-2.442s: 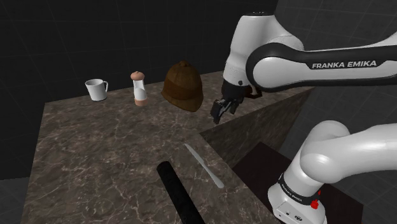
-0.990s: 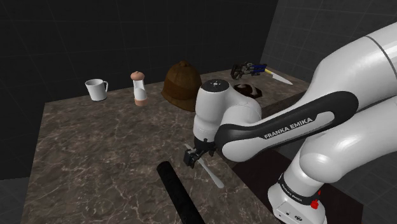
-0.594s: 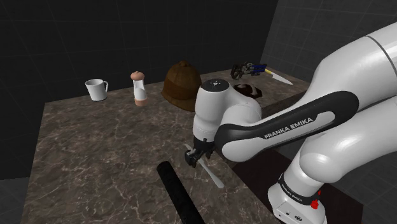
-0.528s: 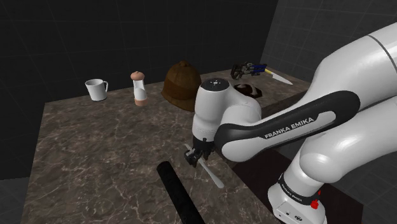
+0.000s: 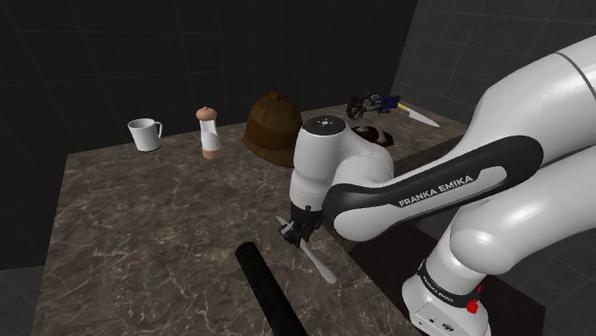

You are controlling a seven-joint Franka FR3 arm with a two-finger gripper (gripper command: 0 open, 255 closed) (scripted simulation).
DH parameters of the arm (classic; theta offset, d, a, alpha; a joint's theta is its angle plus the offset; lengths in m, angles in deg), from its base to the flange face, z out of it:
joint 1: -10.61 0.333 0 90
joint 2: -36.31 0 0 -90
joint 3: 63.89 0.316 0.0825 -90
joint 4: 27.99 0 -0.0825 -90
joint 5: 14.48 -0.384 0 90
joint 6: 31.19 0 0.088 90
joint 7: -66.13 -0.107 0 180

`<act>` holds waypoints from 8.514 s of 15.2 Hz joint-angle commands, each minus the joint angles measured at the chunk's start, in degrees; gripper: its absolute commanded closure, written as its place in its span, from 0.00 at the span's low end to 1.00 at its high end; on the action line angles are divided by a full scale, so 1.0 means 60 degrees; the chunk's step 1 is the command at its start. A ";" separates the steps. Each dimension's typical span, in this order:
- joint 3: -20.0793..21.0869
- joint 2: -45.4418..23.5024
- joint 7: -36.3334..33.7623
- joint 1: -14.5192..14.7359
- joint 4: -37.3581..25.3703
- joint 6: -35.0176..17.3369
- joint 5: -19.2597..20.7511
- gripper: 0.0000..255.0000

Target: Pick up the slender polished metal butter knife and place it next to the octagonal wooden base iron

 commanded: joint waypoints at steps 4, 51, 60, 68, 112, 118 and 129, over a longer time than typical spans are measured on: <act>-0.0224 0.0326 0.0089 0.0079 -0.0178 0.0657 -0.0001 1.00; -0.6410 0.2457 0.5778 -0.2001 -0.1026 0.3834 0.3135 1.00; -0.8186 0.0849 0.7801 -0.2899 -0.2138 0.3238 0.4029 1.00; -0.9621 -0.1120 0.9598 -0.3286 -0.3852 0.2871 0.4130 1.00; -1.1301 -1.0318 1.5357 -0.6089 -1.2292 0.3000 -0.0246 1.00; -1.1194 -1.0598 1.5485 -0.6115 -1.1951 0.2404 -0.0414 1.00; -1.1191 -1.0608 1.5491 -0.6118 -1.1944 0.2388 -0.0420 0.00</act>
